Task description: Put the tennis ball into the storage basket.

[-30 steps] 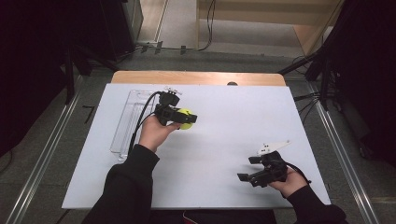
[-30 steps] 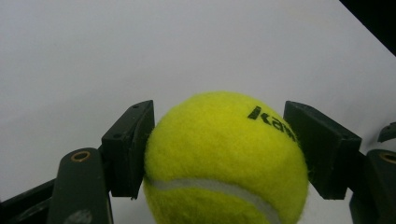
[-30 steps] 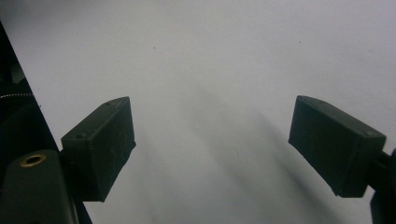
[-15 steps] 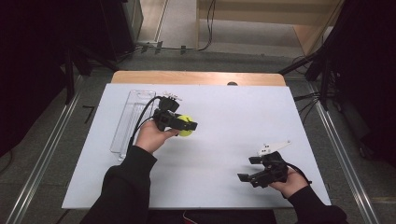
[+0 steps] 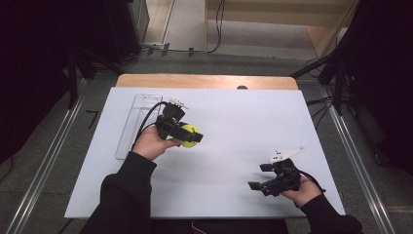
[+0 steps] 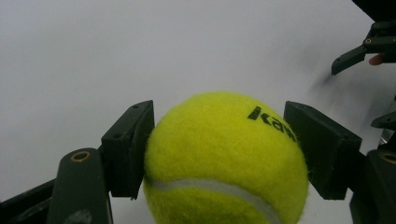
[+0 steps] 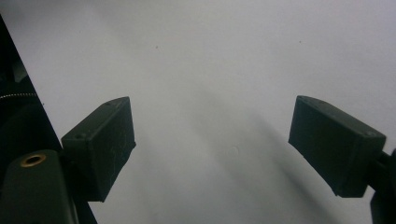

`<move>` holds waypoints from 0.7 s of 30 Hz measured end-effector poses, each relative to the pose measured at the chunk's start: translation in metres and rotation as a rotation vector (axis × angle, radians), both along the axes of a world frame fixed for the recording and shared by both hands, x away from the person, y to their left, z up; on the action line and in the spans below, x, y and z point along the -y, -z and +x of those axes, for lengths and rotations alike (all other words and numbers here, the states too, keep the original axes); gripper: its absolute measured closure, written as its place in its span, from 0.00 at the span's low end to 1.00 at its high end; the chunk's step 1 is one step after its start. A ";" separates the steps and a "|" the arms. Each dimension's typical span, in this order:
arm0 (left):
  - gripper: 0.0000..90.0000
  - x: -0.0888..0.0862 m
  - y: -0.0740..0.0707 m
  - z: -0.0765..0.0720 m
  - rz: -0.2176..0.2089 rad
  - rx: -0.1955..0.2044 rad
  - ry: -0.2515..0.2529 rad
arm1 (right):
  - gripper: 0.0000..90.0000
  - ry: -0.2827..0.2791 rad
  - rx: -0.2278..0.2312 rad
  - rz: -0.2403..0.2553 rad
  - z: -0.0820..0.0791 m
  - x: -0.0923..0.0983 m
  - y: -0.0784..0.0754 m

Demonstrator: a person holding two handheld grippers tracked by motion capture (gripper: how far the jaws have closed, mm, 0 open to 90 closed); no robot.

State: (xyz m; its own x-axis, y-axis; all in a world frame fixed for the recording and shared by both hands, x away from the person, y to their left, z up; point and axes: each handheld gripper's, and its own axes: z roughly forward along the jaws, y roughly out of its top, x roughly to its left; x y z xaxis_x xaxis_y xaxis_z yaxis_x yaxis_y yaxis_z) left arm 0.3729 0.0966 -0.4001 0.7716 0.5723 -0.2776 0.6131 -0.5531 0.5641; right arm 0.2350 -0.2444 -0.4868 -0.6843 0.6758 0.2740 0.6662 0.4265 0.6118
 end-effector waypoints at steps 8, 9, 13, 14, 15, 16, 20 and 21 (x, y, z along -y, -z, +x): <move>0.31 -0.010 -0.010 -0.001 0.013 0.016 -0.002 | 0.14 0.002 -0.001 -0.002 0.000 0.000 0.000; 0.31 -0.011 -0.011 -0.001 0.012 0.020 -0.004 | 0.14 0.002 -0.001 -0.002 0.000 0.000 0.000; 0.31 -0.016 -0.016 0.000 0.008 0.022 -0.011 | 0.14 0.002 -0.001 -0.001 0.000 0.001 0.000; 0.31 -0.017 -0.016 0.000 0.008 0.025 -0.012 | 0.14 0.001 -0.002 -0.002 0.000 0.001 0.000; 0.31 -0.018 -0.017 -0.001 0.007 0.024 -0.018 | 0.14 0.003 -0.002 -0.002 0.000 0.001 0.000; 0.31 -0.020 -0.018 0.000 0.010 0.026 -0.016 | 0.14 0.002 -0.002 -0.001 0.000 0.001 0.000; 0.31 -0.025 -0.023 0.000 0.006 0.033 -0.028 | 0.14 0.004 -0.004 -0.002 0.000 0.001 0.000; 0.31 -0.027 -0.023 0.001 0.003 0.035 -0.033 | 0.14 0.004 -0.003 -0.002 0.000 0.001 0.000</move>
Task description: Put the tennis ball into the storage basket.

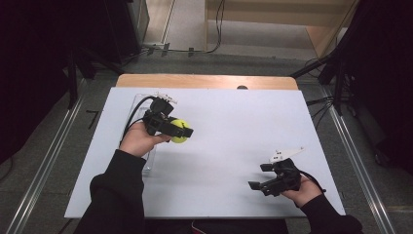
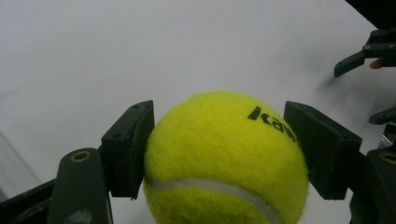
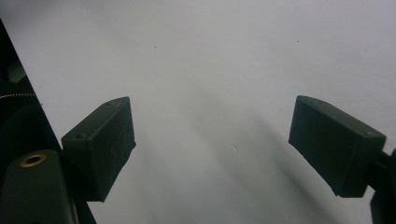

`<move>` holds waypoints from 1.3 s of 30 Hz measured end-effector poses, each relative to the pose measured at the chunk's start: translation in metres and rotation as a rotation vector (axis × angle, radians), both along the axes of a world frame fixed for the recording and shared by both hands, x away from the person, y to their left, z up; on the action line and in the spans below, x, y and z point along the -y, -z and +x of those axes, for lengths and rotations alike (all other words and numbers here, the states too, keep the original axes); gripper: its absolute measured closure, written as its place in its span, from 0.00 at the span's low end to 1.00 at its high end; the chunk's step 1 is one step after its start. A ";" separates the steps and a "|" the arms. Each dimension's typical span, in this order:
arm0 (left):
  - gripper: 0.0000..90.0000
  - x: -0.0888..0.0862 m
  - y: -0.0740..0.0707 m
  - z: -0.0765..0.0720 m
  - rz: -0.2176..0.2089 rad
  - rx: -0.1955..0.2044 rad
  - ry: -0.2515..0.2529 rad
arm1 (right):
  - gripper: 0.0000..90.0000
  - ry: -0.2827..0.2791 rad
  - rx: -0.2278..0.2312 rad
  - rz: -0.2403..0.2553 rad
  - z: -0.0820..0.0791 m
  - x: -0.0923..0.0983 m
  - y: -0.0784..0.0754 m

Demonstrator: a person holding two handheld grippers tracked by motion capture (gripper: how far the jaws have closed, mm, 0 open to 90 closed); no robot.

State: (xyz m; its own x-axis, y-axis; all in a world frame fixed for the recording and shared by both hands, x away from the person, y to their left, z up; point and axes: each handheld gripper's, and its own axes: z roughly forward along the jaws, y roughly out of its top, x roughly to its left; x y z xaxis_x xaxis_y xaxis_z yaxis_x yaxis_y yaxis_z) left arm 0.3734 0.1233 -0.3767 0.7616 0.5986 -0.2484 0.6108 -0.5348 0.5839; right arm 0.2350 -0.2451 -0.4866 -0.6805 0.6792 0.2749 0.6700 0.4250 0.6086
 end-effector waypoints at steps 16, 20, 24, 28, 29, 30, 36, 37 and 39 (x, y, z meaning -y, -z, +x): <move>0.31 -0.021 -0.008 0.004 -0.001 0.025 -0.075 | 0.14 -0.001 0.001 -0.001 0.000 0.000 0.000; 0.31 -0.026 -0.010 0.005 -0.001 0.033 -0.103 | 0.14 -0.003 0.001 -0.001 0.000 0.000 0.000; 0.31 -0.034 -0.012 0.007 -0.003 0.039 -0.129 | 0.14 -0.001 0.001 -0.003 0.000 0.000 0.000; 0.31 -0.041 -0.013 0.008 0.000 0.045 -0.160 | 0.14 -0.002 0.002 -0.003 0.000 0.000 0.000; 0.31 -0.043 -0.013 0.009 -0.004 0.044 -0.166 | 0.14 -0.002 0.001 -0.003 0.000 0.000 0.000; 0.31 -0.045 -0.013 0.009 -0.002 0.047 -0.171 | 0.14 -0.001 0.001 -0.003 0.000 0.000 0.000; 0.31 -0.055 -0.013 0.012 0.002 0.051 -0.219 | 0.14 -0.002 0.002 -0.004 0.000 -0.001 0.000; 0.31 -0.057 -0.013 0.012 0.004 0.053 -0.221 | 0.14 -0.001 0.002 -0.004 0.000 -0.001 0.000; 0.31 -0.059 -0.013 0.013 0.008 0.057 -0.236 | 0.14 -0.002 0.002 -0.004 0.000 -0.001 0.000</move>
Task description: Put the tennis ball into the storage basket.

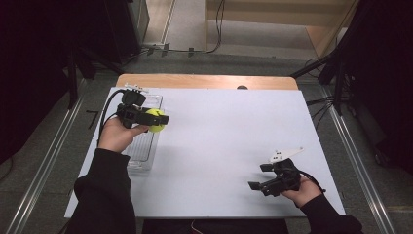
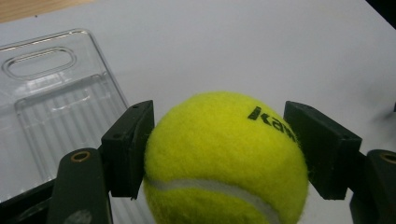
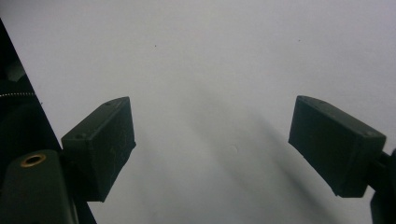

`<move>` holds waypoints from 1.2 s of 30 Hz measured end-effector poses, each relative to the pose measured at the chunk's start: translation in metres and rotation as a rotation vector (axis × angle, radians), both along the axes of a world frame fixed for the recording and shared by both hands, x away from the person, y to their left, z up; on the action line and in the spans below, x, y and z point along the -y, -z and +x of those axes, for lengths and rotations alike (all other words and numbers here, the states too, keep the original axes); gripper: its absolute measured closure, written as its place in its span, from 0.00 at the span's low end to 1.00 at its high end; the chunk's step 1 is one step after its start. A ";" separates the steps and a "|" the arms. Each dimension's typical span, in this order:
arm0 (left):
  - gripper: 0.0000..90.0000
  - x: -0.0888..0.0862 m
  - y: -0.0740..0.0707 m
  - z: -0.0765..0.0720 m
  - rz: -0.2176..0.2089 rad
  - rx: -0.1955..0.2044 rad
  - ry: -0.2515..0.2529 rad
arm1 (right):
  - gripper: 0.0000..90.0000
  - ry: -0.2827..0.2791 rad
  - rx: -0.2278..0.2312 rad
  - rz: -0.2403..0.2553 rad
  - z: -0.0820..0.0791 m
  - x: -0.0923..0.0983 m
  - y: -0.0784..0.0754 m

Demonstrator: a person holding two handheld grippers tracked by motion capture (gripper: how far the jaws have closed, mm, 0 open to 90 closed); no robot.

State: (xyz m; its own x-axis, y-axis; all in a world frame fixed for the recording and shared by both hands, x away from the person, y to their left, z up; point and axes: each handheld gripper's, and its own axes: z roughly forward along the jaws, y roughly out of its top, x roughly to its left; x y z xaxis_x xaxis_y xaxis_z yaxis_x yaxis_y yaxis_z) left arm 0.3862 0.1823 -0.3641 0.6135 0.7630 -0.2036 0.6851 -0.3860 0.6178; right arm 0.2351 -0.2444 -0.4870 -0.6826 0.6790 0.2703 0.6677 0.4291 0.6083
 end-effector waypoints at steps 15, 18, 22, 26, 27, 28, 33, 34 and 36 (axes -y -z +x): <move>0.31 -0.019 0.008 0.008 0.015 0.022 -0.130 | 0.14 -0.002 -0.009 -0.004 -0.001 -0.001 0.000; 0.31 -0.024 0.010 0.009 0.011 0.026 -0.161 | 0.14 -0.003 -0.008 -0.004 -0.001 -0.001 0.000; 0.31 -0.029 0.015 0.011 0.016 0.031 -0.198 | 0.14 -0.003 -0.008 -0.004 -0.001 -0.001 0.000; 0.31 -0.032 0.020 0.014 0.015 0.036 -0.223 | 0.14 -0.003 -0.010 -0.004 -0.001 -0.001 0.000; 0.31 -0.033 0.021 0.014 0.018 0.037 -0.229 | 0.14 -0.002 -0.011 -0.004 -0.001 -0.001 0.000; 0.31 -0.034 0.023 0.015 0.015 0.034 -0.237 | 0.14 -0.001 -0.011 -0.005 -0.001 -0.001 0.000; 0.31 -0.039 0.031 0.018 0.024 0.026 -0.262 | 0.14 -0.004 -0.008 -0.004 -0.001 -0.001 0.000; 0.31 -0.039 0.032 0.018 0.025 0.025 -0.270 | 0.14 -0.003 -0.010 -0.005 -0.001 -0.001 0.000; 0.31 -0.039 0.035 0.019 0.029 0.026 -0.277 | 0.14 -0.002 -0.011 -0.005 -0.001 -0.001 0.000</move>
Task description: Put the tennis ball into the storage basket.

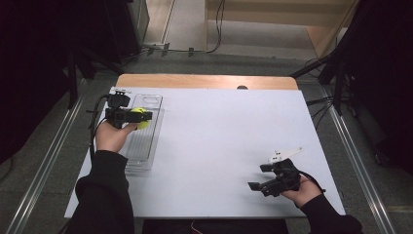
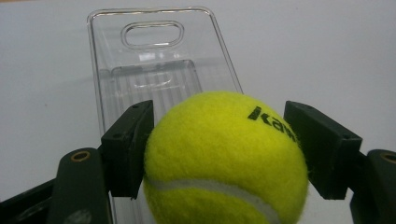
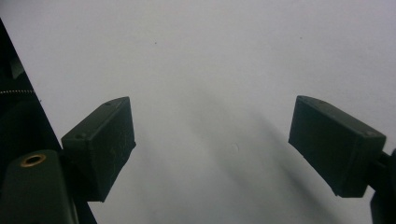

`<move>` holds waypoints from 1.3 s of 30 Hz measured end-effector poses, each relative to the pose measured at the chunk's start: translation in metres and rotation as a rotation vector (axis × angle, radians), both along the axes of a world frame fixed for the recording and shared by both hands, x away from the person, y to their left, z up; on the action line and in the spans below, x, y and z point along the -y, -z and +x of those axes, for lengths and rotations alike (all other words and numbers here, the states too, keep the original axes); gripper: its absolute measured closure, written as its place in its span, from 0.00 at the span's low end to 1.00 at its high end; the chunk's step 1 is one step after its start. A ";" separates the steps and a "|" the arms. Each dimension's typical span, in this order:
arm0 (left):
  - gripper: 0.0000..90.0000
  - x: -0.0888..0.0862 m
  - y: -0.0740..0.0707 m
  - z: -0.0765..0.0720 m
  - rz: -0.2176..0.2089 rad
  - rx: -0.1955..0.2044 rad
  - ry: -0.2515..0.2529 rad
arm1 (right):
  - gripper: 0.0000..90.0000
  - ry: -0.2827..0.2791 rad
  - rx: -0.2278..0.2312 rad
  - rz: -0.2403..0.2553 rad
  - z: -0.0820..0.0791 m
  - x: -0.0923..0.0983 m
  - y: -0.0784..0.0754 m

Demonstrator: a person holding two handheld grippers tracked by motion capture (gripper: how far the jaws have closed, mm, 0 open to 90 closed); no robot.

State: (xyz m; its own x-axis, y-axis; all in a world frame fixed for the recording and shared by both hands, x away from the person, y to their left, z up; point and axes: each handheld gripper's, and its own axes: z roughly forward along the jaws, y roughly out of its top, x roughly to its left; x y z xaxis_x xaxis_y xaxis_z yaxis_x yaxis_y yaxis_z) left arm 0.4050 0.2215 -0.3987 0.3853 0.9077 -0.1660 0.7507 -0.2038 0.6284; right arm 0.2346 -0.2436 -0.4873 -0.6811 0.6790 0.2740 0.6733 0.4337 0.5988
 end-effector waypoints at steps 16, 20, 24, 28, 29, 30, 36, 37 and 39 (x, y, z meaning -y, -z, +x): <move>0.31 0.001 0.016 0.006 0.024 -0.019 -0.026 | 0.14 -0.007 0.003 -0.006 0.000 -0.001 0.001; 0.31 0.001 0.021 0.008 0.034 -0.026 -0.029 | 0.14 -0.008 0.003 -0.007 0.000 -0.001 0.001; 0.31 0.000 0.024 0.009 0.036 -0.037 -0.037 | 0.14 -0.009 0.002 -0.007 0.000 -0.001 0.001; 0.30 0.000 0.026 0.009 0.041 -0.042 -0.039 | 0.14 -0.009 0.001 -0.008 0.000 -0.001 0.001; 0.30 0.000 0.027 0.010 0.044 -0.042 -0.042 | 0.14 -0.009 0.000 -0.008 0.000 -0.001 0.001; 0.30 0.000 0.027 0.010 0.046 -0.042 -0.044 | 0.14 -0.010 0.000 -0.008 0.000 -0.001 0.001; 0.24 -0.001 0.023 0.009 0.011 -0.032 -0.042 | 0.14 -0.010 -0.001 -0.008 0.000 -0.001 0.001; 0.24 0.000 0.021 0.009 0.007 -0.022 -0.041 | 0.14 -0.010 -0.001 -0.007 0.000 -0.001 0.001; 0.23 0.000 0.018 0.008 0.001 -0.020 -0.041 | 0.14 -0.010 -0.001 -0.008 0.000 -0.001 0.001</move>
State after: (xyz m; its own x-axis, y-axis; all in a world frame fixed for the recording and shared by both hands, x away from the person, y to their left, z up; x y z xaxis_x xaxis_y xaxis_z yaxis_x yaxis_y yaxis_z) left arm 0.4131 0.2215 -0.4167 0.3442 0.9229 -0.1723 0.7711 -0.1733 0.6127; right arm 0.2344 -0.2421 -0.4881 -0.6879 0.6741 0.2691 0.6691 0.4453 0.5950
